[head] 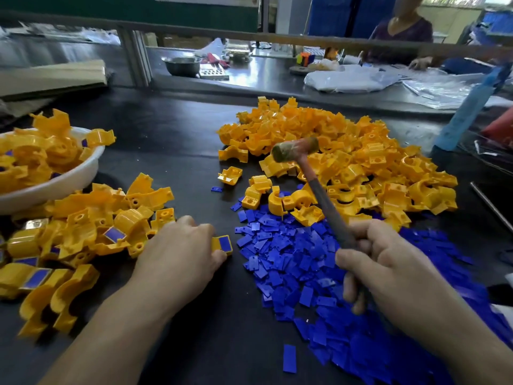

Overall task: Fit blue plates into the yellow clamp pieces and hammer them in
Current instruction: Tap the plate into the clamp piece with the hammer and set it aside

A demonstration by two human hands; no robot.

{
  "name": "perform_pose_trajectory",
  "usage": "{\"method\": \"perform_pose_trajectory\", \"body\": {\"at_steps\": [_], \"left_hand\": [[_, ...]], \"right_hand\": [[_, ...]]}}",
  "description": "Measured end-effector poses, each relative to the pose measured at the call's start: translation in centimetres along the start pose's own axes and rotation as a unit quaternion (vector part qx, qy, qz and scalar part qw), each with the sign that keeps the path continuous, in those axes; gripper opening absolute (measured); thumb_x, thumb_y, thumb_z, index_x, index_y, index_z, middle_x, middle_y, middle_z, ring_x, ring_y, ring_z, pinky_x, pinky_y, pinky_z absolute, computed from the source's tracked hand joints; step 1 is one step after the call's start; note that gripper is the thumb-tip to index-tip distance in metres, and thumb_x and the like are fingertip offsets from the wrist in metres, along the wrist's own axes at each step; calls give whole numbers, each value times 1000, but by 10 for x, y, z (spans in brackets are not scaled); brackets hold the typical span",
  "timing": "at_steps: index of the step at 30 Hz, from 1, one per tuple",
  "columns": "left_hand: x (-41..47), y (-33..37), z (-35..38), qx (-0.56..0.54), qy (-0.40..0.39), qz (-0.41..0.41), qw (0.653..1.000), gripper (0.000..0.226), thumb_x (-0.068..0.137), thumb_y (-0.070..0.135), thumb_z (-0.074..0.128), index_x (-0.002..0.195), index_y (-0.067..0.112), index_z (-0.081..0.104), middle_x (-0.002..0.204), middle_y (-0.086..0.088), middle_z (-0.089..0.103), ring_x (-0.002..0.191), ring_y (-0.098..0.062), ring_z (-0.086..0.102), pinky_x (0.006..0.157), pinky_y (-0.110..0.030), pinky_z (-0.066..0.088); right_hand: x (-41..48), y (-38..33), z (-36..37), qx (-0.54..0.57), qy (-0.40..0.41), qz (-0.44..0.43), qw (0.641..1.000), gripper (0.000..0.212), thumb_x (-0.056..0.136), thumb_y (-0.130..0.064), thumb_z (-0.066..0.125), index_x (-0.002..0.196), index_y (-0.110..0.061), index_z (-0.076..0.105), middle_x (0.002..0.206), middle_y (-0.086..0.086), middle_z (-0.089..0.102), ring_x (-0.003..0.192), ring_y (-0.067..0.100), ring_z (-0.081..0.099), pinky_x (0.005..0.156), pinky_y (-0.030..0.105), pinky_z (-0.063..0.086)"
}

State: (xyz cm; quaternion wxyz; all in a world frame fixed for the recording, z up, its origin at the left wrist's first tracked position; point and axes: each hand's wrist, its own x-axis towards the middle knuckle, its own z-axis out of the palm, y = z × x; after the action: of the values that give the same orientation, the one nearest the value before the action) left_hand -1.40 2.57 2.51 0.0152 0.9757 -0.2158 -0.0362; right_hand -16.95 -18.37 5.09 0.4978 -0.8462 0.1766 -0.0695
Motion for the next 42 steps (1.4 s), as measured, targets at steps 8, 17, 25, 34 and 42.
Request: {"method": "perform_pose_trajectory", "body": {"at_steps": [8, 17, 25, 34, 42], "left_hand": [[3, -2, 4, -23, 21, 21, 999, 45, 89, 52, 61, 127, 30, 52, 120, 6, 55, 107, -14, 53, 84, -28, 50], [7, -4, 12, -47, 46, -1, 998, 45, 84, 56, 66, 119, 30, 55, 108, 7, 57, 96, -13, 54, 79, -29, 52], [9, -3, 11, -53, 44, -3, 998, 43, 85, 54, 66, 118, 29, 56, 106, 7, 57, 95, -12, 53, 74, -25, 49], [10, -1, 10, -39, 46, -6, 998, 44, 86, 54, 65, 120, 27, 56, 111, 5, 58, 99, -14, 55, 76, -27, 49], [10, 0, 10, -39, 48, -9, 998, 43, 86, 54, 65, 118, 26, 57, 109, 5, 58, 98, -14, 54, 76, -27, 50]], "right_hand": [[-7, -14, 9, 44, 0, -54, 998, 31, 85, -12, 65, 96, -38, 52, 82, -5, 67, 68, 14, 70, 56, 24, 58], [-13, -23, 10, -202, -102, -82, 971, 24, 82, -61, 40, 103, -50, 44, 85, -24, 59, 63, 7, 59, 58, 26, 49], [-12, -21, 20, -251, -37, -119, 960, 47, 79, -66, 24, 116, -49, 48, 80, -14, 60, 79, 0, 56, 68, 24, 48], [-7, -18, 28, -353, -74, -79, 930, 23, 96, -53, 30, 113, -41, 39, 84, -9, 56, 78, 6, 56, 73, 25, 49], [-3, -15, 52, -364, -13, -117, 924, 31, 95, -55, 25, 122, -41, 31, 85, -11, 52, 78, 6, 56, 70, 23, 49]]}}
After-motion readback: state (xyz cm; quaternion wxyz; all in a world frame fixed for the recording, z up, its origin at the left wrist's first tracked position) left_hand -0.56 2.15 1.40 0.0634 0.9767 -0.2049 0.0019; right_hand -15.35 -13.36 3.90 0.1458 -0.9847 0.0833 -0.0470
